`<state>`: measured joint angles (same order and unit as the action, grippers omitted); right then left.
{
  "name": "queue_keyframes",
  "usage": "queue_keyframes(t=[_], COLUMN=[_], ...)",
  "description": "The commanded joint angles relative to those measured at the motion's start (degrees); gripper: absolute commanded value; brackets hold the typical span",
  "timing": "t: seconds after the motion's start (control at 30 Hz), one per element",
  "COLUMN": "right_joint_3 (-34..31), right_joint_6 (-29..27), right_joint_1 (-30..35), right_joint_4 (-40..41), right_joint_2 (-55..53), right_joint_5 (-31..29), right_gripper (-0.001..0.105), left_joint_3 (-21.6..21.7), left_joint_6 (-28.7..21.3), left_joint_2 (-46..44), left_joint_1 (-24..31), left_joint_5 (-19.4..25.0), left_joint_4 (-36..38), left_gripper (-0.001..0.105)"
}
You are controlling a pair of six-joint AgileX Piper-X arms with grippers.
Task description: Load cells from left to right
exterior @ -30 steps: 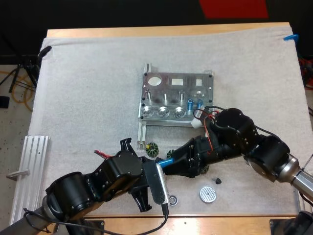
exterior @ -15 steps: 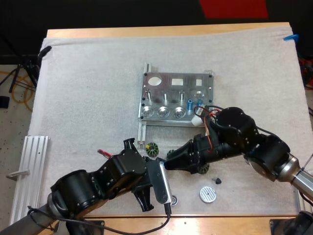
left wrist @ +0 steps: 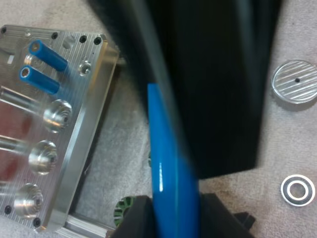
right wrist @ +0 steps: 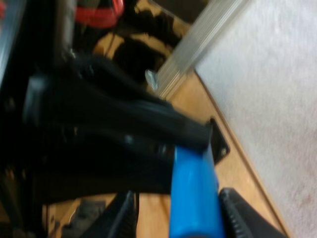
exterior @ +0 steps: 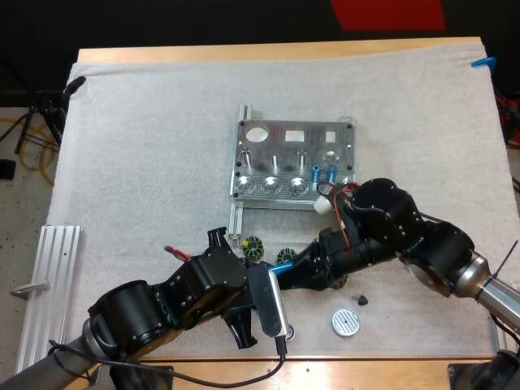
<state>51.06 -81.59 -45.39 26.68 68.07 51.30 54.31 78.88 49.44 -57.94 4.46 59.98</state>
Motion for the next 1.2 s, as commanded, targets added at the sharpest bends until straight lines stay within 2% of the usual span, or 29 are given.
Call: queue_keyframes(t=[0.0,0.7,0.8,0.87,0.97,1.07,1.17], right_joint_3=[0.2,0.2,0.2,0.2,0.2,0.2,0.2], right_joint_6=[-1.0,-1.7,-1.7,-1.7,-1.7,-1.7,-1.7], right_joint_1=[-0.1,-0.1,-0.1,-0.1,-0.1,-0.1,-0.1], right_joint_4=[0.6,-1.2,-1.2,-1.2,-1.2,-1.2,-1.2], right_joint_2=[-0.2,-0.2,-0.2,-0.2,-0.2,-0.2,-0.2], right_joint_5=[1.5,-1.7,-1.7,-1.7,-1.7,-1.7,-1.7], right_gripper=[0.039,0.038,0.032,0.019,0.006,0.0,0.0], left_joint_3=[0.2,0.2,0.2,0.2,0.2,0.2,0.2], left_joint_6=[0.1,0.1,0.1,0.1,0.1,0.1,0.1], left_joint_2=[-0.1,-0.1,-0.1,-0.1,-0.1,-0.1,-0.1], left_joint_1=[0.1,0.1,0.1,0.1,0.1,0.1,0.1], left_joint_5=[1.3,-1.7,-1.7,-1.2,-1.2,-0.9,0.3], left_joint_4=[-0.3,1.5,1.5,1.5,1.5,1.5,1.5], left_gripper=[0.0,0.0,0.0,0.0,0.0,0.0,0.0])
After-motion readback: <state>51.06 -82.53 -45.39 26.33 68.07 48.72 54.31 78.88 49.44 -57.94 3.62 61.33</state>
